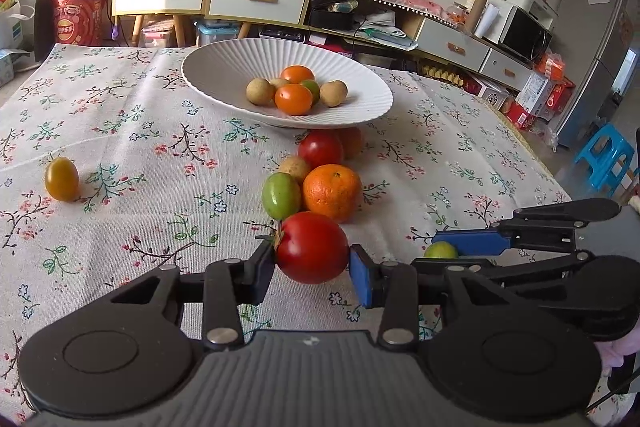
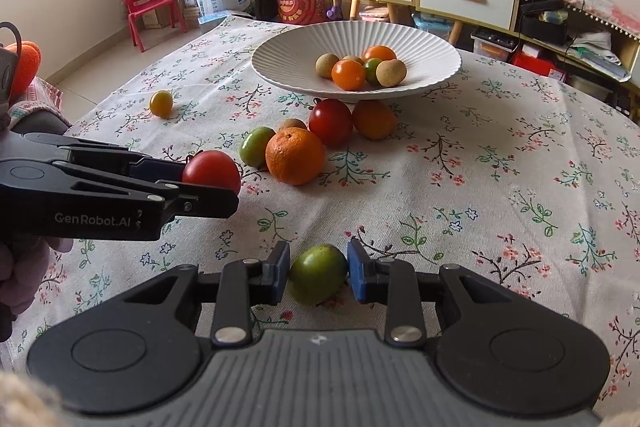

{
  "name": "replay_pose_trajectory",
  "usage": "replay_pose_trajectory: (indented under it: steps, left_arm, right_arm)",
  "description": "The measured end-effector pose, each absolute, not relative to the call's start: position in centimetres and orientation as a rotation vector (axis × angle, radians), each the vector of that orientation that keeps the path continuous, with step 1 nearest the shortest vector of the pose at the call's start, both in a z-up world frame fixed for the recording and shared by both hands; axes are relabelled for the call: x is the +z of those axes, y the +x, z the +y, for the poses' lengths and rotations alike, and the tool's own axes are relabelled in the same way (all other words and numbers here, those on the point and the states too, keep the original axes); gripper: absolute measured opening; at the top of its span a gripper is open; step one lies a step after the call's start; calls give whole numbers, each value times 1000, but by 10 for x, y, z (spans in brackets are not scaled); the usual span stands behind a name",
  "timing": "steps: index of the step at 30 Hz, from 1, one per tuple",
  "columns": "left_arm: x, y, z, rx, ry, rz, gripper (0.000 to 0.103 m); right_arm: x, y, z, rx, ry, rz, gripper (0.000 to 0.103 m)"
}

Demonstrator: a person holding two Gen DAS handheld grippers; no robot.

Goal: Organize fruits
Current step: 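Carry the red tomato and green lime into the white bowl and open both tools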

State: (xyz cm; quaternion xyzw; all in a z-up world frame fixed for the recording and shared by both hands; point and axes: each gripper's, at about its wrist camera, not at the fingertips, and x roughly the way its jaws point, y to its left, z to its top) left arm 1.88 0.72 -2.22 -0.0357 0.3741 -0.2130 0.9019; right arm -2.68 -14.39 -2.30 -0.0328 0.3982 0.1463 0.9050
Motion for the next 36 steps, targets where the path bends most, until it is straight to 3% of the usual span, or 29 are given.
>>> replay_pose_trajectory:
  steps: [17,36]
  left_arm:
    - [14,46,-6,-449,-31,676,38]
    - [11,154,-10,-369,-26,720,38]
  right_arm:
    - [11,13,-156,249,37,729,28]
    - [16,106,-181,169,127,668,28]
